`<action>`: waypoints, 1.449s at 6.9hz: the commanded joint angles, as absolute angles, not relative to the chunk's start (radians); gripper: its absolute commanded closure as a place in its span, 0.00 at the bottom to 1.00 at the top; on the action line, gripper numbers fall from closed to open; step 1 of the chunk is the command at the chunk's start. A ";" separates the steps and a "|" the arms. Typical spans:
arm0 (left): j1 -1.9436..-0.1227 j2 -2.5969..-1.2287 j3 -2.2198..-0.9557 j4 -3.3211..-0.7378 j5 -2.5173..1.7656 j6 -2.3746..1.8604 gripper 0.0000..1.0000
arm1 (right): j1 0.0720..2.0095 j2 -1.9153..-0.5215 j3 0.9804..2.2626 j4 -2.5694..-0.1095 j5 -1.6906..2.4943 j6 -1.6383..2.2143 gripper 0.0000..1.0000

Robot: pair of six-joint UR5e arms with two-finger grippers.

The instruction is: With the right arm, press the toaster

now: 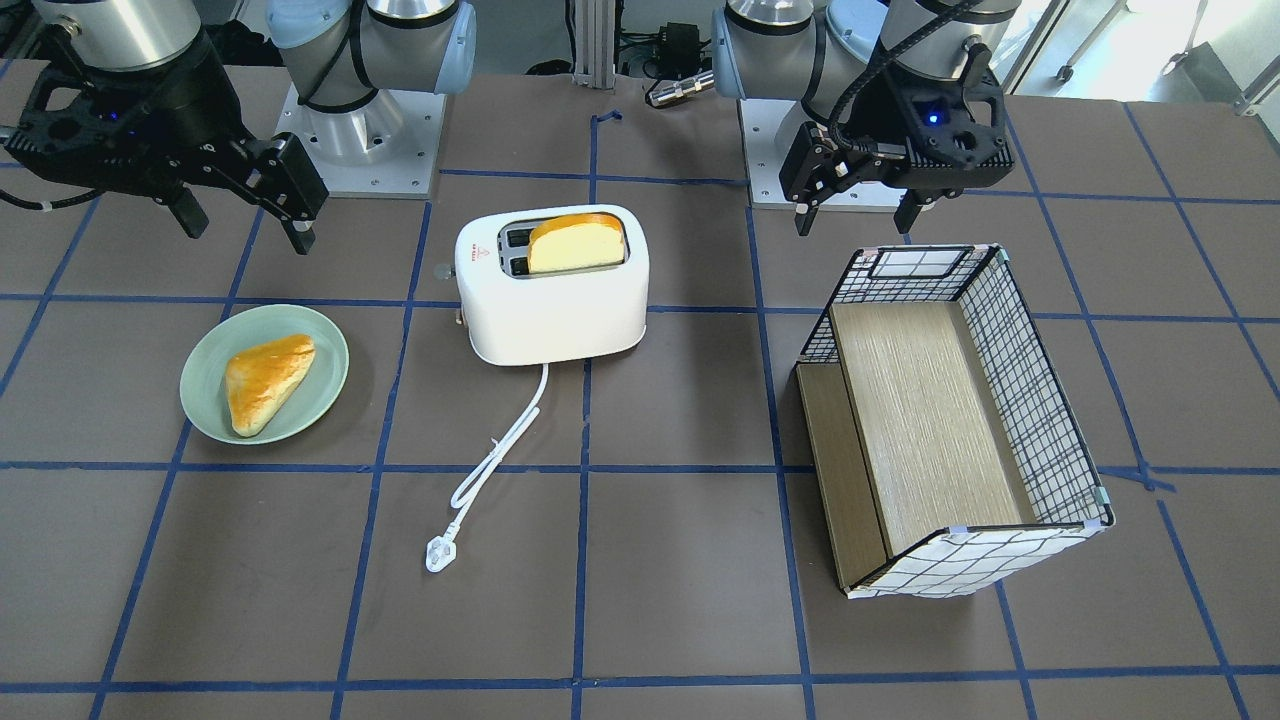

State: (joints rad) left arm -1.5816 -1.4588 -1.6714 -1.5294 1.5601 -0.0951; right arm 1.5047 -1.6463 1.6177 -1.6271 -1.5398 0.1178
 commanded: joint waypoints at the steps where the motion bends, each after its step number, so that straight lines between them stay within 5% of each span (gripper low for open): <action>1: -1.582 -1.459 -1.671 -1.529 1.560 -0.095 0.00 | 1.500 -1.641 1.627 -1.629 -1.446 0.101 0.00; 3: -1.582 -1.459 -1.671 -1.529 1.559 -0.095 0.00 | 1.482 -1.638 1.635 -1.605 -1.402 0.032 0.21; 5: -1.582 -1.459 -1.672 -1.529 1.560 -0.095 0.00 | 1.390 -1.641 1.689 -1.589 -1.239 0.003 0.27; 8: -1.582 -1.459 -1.672 -1.529 1.560 -0.095 0.00 | 1.316 -1.644 1.822 -1.589 -1.082 -0.052 0.58; 9: -1.582 -1.459 -1.672 -1.529 1.560 -0.095 0.00 | 1.313 -1.643 1.860 -1.591 -1.060 -0.073 0.88; 10: -1.582 -1.459 -1.671 -1.529 1.560 -0.095 0.00 | 1.312 -1.644 1.879 -1.589 -1.046 -0.078 1.00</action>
State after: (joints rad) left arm -1.5816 -1.4588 -1.6718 -1.5294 1.5600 -0.0951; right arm 1.3173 -1.6436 1.8482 -1.5900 -1.0696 -0.0652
